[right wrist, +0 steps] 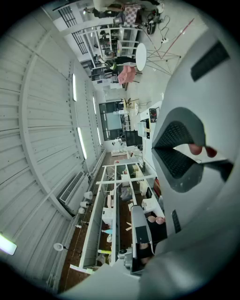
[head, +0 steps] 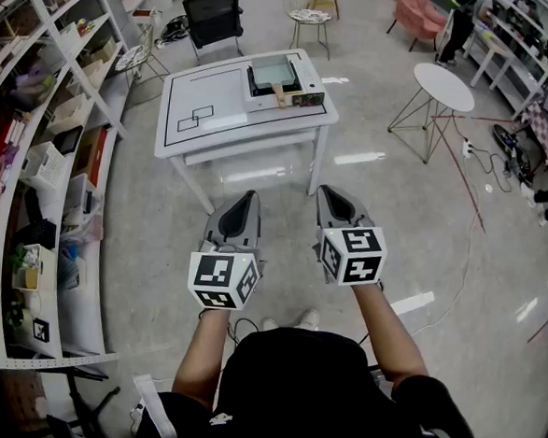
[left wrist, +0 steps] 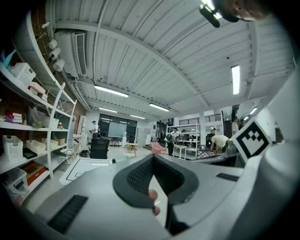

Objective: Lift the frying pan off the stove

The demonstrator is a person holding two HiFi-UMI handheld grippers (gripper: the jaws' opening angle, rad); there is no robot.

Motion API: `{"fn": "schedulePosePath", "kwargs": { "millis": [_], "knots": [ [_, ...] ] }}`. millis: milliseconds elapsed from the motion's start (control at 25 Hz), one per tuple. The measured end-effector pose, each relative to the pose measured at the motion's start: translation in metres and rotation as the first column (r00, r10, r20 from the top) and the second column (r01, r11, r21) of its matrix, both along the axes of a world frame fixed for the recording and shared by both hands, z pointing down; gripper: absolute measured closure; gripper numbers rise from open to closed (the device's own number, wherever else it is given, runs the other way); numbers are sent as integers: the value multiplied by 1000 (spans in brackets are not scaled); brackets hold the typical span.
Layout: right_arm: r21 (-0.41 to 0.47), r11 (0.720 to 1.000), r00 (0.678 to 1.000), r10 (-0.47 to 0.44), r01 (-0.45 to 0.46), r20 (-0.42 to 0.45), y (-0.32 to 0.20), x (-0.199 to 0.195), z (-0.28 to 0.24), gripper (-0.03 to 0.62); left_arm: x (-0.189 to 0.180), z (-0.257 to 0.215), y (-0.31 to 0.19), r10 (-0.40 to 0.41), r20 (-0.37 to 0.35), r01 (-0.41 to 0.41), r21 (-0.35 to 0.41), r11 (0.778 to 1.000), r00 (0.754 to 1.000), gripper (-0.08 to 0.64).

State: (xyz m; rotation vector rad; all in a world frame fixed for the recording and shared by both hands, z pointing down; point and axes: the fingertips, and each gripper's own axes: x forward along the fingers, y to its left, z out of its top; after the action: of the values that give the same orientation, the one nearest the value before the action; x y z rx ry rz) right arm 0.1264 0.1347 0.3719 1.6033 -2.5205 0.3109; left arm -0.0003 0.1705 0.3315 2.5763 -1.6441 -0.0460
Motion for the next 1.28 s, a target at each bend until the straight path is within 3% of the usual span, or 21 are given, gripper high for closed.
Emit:
{"fn": "schedulePosePath", "kwargs": {
  "millis": [240, 800, 1280],
  "knots": [
    [-34, 999, 999, -2, 3, 41, -2, 8, 4, 591, 6, 3, -2, -8, -4, 8, -11, 1000, 1000, 552],
    [-59, 997, 998, -54, 55, 23, -19, 36, 23, 591, 35, 25, -11, -59, -8, 59, -45, 997, 998, 552],
    [-86, 993, 997, -78, 79, 15, -46, 35, 40, 591, 38, 37, -36, -82, -18, 80, -68, 994, 996, 552]
  ]
}}
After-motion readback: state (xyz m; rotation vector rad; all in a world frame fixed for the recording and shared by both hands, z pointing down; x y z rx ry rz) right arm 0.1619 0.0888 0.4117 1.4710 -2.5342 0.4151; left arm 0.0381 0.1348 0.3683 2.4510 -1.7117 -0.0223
